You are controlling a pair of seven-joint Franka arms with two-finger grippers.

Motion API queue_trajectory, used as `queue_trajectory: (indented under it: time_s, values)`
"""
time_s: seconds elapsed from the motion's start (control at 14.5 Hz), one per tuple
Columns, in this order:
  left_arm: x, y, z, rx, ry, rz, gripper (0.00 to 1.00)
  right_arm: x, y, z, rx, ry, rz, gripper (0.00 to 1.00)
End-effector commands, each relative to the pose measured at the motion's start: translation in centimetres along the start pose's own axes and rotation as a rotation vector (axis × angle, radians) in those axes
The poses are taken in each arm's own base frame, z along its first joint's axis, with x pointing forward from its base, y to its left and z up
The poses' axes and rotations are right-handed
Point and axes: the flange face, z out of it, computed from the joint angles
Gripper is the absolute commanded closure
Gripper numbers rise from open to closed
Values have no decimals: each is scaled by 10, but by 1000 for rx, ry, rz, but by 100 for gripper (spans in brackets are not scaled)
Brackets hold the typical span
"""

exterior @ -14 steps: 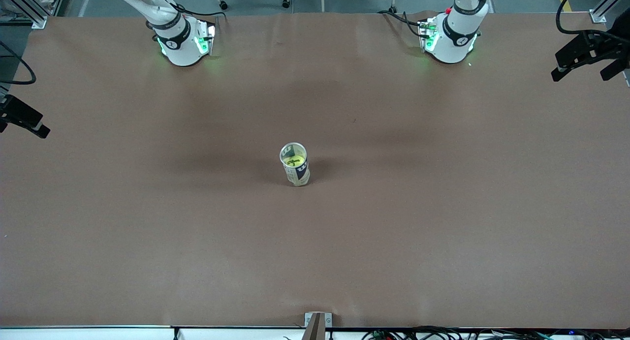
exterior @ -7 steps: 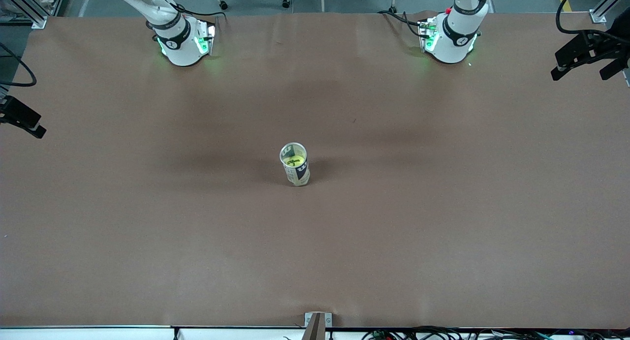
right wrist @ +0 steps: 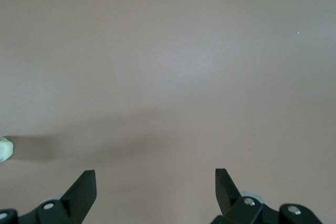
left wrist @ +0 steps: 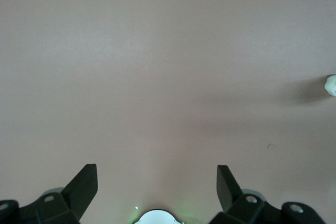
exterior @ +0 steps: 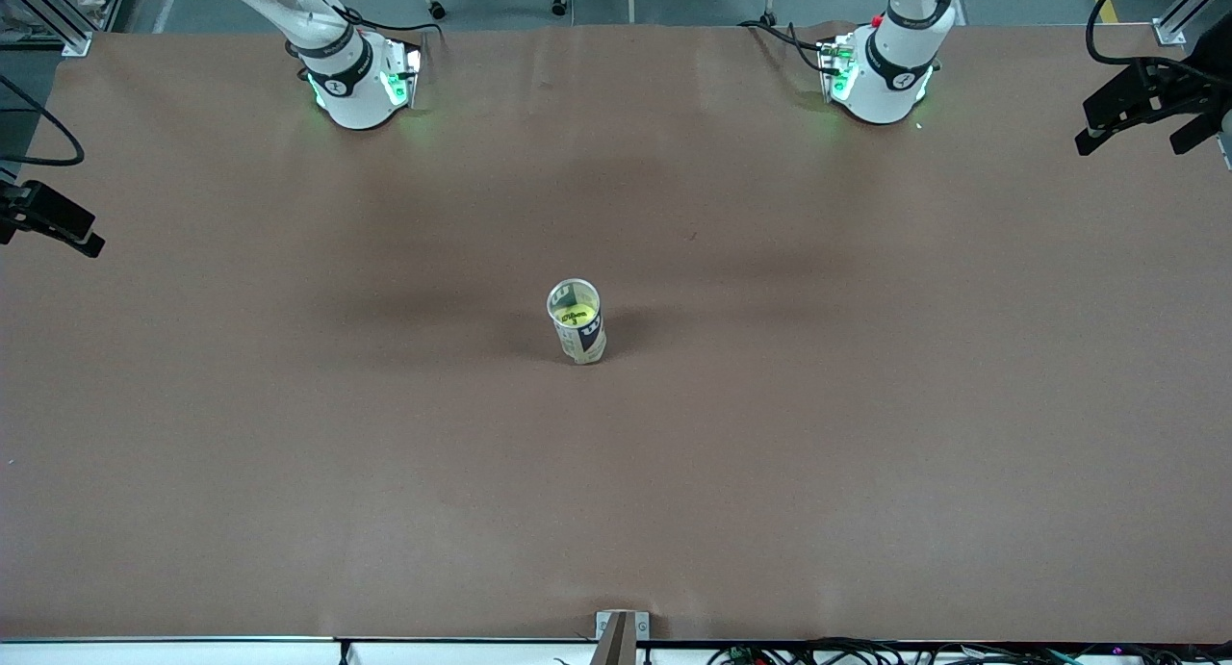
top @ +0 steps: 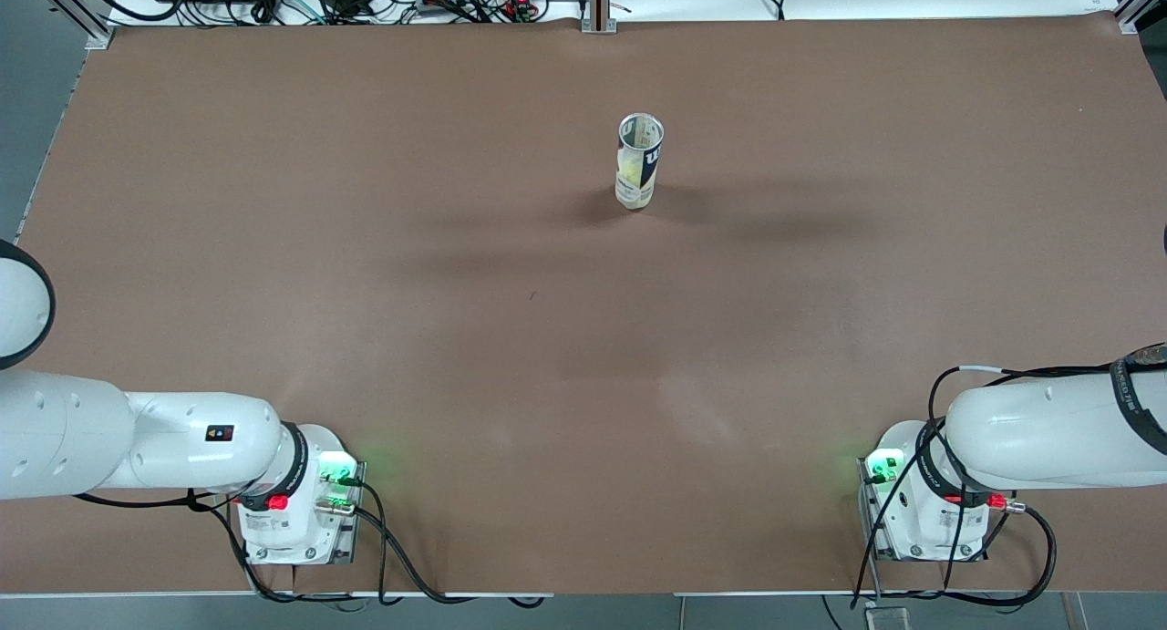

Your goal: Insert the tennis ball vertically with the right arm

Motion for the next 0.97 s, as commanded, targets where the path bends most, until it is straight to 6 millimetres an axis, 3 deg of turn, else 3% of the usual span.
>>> queue_trajectory:
  time_s: [0.0, 0.9]
  values:
    - [-9, -2, -3, 26, 0, 15, 0, -1, 0, 0, -15, -7, 4, 0]
    - [-9, -3, -2, 29, -1, 13, 0, 1, 2, -2, 8, 6, 4, 0]
